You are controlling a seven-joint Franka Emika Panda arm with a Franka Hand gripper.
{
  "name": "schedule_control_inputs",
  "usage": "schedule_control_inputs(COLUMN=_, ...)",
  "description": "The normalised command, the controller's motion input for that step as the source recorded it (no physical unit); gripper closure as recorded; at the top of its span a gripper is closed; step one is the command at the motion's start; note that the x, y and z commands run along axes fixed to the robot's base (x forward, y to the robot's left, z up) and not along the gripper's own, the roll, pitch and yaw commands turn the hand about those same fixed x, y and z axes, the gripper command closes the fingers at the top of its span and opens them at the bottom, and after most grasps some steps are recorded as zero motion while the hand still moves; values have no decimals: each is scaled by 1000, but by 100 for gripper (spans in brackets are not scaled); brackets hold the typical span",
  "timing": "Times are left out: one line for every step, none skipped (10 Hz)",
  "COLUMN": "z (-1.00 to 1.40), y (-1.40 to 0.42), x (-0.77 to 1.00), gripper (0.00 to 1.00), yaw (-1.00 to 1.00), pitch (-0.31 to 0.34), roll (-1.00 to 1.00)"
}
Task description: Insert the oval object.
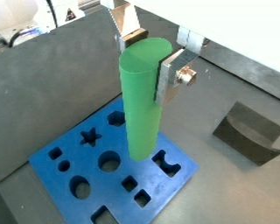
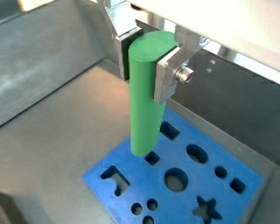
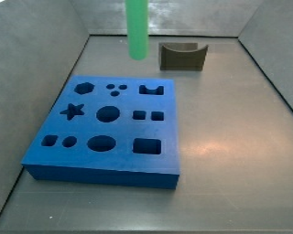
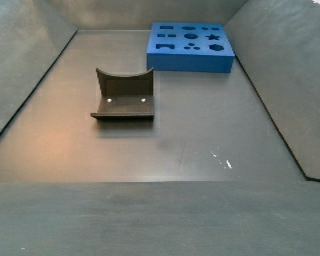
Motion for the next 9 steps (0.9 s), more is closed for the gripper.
schedule_control_inputs(z=-317, y=-17, x=-249, gripper=100, yaw=-829, pitch=-13, roll=-17)
schedule_control_inputs(z=-303, y=-6, x=-174, gripper=100, yaw=-900, pitch=-20, roll=0)
schedule_control_inputs(z=-337, y=-71, x=-51, gripper=100, yaw=-923, pitch=-20, roll=-44)
schedule_control_inputs(z=-297, y=-117, x=0, gripper=100, yaw=-977, pitch=-120, roll=-47)
schedule_control_inputs(z=-326, y=-246, x=-91, gripper=100, yaw=-823, pitch=-279, roll=-113)
schedule_control_inputs(z=-314, y=-326, x=-166, gripper=100, yaw=-649, pitch=-360, roll=-217)
schedule_control_inputs(z=-229, y=-477, x=-146, gripper=100, yaw=-471, pitch=-347, roll=-260)
schedule_control_inputs(z=-240, y=-514, x=-140, gripper=100, yaw=-457, pitch=-343, roll=-236)
schedule_control_inputs(z=-174, y=-597, x=0, gripper=100, yaw=-531, pitch=-200, roll=-83)
